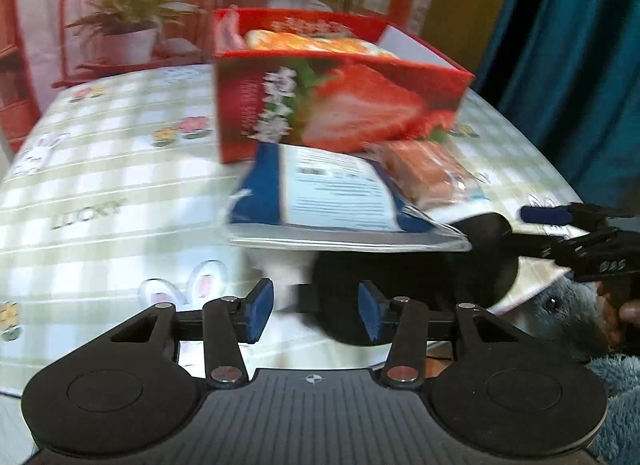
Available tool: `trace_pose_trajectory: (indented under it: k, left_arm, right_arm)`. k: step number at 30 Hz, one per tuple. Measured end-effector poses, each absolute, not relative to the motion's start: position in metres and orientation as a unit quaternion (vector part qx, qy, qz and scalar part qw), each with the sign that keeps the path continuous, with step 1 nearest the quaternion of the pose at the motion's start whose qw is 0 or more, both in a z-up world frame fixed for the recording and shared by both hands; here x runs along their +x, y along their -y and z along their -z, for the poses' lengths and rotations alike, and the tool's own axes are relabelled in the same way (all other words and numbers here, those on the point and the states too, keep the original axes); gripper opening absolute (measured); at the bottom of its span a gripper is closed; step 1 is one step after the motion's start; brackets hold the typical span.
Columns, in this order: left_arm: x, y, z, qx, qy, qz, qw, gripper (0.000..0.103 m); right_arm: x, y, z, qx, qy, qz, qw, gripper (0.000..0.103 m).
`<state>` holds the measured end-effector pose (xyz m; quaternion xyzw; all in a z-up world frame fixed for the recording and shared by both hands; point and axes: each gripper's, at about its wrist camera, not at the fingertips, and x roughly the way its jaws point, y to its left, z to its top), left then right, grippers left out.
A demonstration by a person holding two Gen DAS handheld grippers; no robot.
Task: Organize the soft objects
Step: 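Move both grippers back down onto the black eye mask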
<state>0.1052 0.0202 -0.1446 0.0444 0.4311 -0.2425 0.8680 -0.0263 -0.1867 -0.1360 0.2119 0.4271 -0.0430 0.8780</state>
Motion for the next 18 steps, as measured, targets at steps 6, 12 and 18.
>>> trace_pose_trajectory:
  k: [6, 12, 18]
  left_arm:
    - [0.115, 0.007, 0.167, 0.062, -0.45, 0.254, 0.854, 0.049]
    - [0.128, 0.013, 0.192, 0.08, -0.468, 0.241, 0.846, 0.042]
    - [0.139, 0.015, 0.194, 0.089, -0.454, 0.223, 0.858, 0.042]
  right_arm:
    - [-0.025, 0.175, 0.153, 0.217, -0.476, 0.029, 0.852, 0.074]
    - [-0.011, 0.173, 0.171, 0.207, -0.503, 0.019, 0.839, 0.064]
    - [0.007, 0.165, 0.182, 0.166, -0.511, 0.004, 0.843, 0.065]
